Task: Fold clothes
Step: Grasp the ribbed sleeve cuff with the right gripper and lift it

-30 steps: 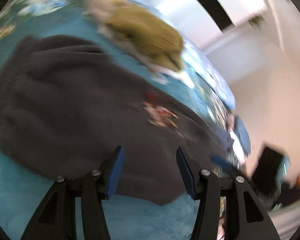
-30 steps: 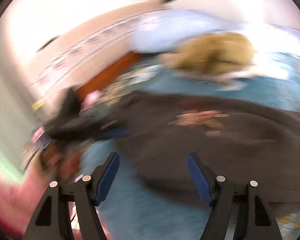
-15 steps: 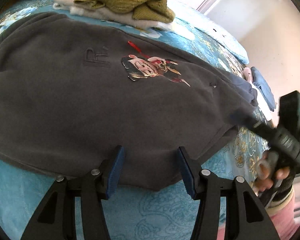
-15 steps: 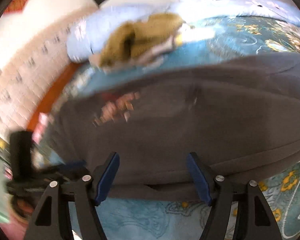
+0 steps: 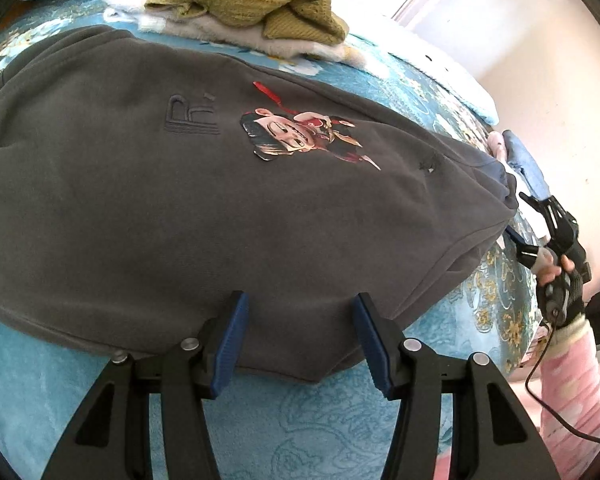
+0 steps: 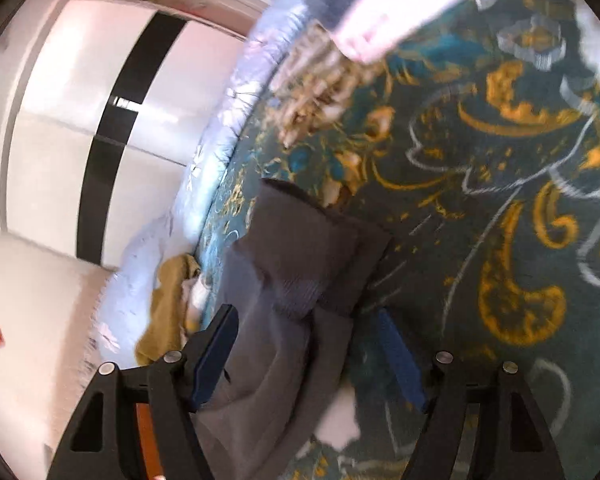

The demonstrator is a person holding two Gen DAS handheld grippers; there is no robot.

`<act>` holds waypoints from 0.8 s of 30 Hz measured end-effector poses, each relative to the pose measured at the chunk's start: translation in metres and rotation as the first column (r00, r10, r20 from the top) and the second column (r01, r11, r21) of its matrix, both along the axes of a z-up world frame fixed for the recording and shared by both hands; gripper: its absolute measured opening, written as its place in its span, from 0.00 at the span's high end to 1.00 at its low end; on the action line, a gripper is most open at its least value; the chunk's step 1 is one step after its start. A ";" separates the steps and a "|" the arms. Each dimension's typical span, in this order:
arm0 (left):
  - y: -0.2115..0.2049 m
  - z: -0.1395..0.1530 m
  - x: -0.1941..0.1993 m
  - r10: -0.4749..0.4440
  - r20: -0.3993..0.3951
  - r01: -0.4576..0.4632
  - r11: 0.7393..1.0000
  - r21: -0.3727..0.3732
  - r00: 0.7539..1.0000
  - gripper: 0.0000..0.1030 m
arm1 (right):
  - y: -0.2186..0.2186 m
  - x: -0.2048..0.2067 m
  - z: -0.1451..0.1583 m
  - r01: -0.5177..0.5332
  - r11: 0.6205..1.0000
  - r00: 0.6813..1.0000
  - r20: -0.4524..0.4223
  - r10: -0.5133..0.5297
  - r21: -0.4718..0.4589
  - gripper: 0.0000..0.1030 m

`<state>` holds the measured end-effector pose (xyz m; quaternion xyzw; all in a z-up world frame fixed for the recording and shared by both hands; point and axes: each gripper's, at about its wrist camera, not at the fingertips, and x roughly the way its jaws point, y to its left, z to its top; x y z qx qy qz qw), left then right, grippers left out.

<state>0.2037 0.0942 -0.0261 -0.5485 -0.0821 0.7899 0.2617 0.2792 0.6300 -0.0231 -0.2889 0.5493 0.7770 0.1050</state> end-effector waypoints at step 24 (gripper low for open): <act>-0.021 -0.007 -0.003 0.040 0.036 -0.045 0.988 0.146 0.999 0.46 | -0.043 -0.016 0.097 -0.002 0.957 0.999 0.034 -0.008 0.291 0.81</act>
